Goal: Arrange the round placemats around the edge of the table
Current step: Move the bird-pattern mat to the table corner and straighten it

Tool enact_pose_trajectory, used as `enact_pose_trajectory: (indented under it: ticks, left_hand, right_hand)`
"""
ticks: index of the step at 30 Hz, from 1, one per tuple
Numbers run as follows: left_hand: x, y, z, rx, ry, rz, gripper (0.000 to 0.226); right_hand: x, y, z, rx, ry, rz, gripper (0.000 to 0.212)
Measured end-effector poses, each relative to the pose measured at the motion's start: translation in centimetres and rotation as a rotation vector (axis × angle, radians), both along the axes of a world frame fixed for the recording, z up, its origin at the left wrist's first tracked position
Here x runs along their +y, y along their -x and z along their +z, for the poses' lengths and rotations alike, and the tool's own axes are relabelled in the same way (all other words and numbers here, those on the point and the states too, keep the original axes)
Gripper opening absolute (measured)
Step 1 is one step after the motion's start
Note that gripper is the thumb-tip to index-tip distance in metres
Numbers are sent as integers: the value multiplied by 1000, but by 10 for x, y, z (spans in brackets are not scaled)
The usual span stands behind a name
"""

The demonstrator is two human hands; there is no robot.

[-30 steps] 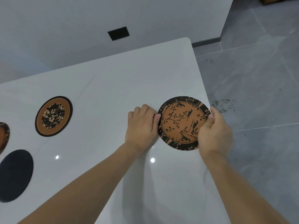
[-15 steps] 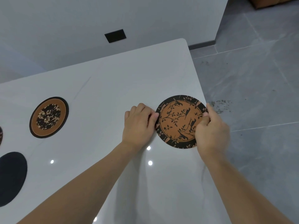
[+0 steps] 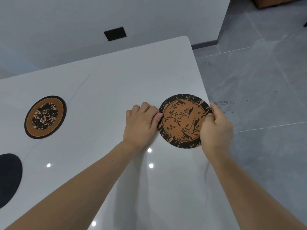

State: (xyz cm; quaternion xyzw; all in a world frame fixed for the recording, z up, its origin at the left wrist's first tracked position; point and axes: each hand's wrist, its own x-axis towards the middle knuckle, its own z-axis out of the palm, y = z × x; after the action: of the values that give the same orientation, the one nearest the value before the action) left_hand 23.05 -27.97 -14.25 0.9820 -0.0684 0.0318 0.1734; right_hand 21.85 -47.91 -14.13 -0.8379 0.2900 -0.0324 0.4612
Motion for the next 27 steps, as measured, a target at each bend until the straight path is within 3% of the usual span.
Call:
enact_pose_trajectory:
  ticks: [3, 6, 9, 17, 27]
  left_hand:
    - [1, -1, 0, -1, 49, 21, 31]
    - [1, -1, 0, -5, 57, 24, 31]
    - [0, 0, 1, -3, 45, 25, 32]
    - [-1, 1, 2, -25, 24, 38, 32]
    - [-4, 1, -1, -79, 43, 61, 28]
  right_hand:
    - [-19, -3, 0, -48, -568, -125, 45]
    - [-33, -3, -3, -23, -729, -122, 41]
    - [-26, -2, -5, -15, -565, -52, 41]
    - [-8, 2, -5, 24, 117, 175, 46]
    - [0, -4, -7, 32, 274, 180, 37]
